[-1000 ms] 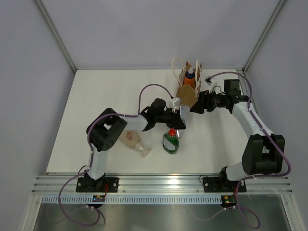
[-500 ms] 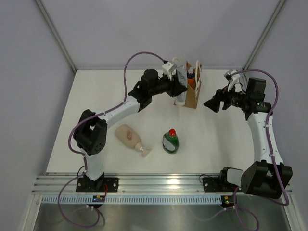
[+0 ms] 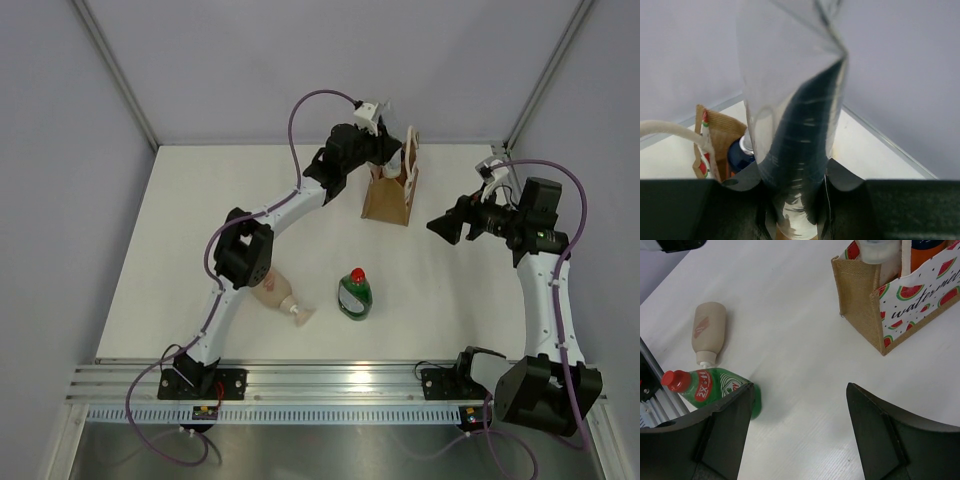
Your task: Place the personal care products into the canvas bag
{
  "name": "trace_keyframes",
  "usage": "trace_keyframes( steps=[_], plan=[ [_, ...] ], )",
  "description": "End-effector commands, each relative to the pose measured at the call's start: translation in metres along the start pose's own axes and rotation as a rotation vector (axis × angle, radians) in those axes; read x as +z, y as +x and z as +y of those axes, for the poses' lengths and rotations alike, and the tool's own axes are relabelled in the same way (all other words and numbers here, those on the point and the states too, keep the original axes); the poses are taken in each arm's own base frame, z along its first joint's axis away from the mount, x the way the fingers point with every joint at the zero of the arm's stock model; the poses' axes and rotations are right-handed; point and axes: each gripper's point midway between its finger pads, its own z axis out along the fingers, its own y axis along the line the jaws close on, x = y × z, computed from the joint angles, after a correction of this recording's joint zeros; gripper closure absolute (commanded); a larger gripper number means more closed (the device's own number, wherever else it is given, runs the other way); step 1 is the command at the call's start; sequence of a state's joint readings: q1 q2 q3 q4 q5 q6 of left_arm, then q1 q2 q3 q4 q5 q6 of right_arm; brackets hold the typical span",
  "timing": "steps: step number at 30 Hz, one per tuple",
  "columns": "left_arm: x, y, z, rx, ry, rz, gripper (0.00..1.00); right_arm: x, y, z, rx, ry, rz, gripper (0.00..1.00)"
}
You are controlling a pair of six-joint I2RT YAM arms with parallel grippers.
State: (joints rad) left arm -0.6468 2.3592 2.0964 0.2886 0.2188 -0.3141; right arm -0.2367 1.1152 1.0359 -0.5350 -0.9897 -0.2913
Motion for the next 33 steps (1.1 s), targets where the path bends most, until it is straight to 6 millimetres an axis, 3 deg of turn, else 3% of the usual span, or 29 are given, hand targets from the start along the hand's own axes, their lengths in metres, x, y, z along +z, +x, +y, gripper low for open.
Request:
trace_keyframes(
  steps=[1,9,16,25,33],
  plan=[
    [0.005,-0.087,-0.004,0.037,-0.037,-0.238,1.0,-0.002,-0.009,0.005,-0.004,-0.017,-0.05,0.17],
    [0.009,-0.063,0.004,-0.017,-0.048,-0.21,1.0,-0.002,-0.006,0.004,0.016,-0.018,-0.049,0.17],
    [0.012,-0.074,-0.002,-0.078,-0.057,-0.272,1.0,0.0,-0.003,0.005,0.031,-0.026,-0.049,0.17],
    [0.027,-0.023,-0.01,-0.001,-0.019,-0.161,0.98,-0.001,-0.001,0.006,0.033,-0.03,-0.048,0.17],
    [0.014,-0.005,-0.038,0.035,0.064,-0.107,0.98,0.0,0.001,0.006,0.035,-0.035,-0.045,0.17]
  ],
)
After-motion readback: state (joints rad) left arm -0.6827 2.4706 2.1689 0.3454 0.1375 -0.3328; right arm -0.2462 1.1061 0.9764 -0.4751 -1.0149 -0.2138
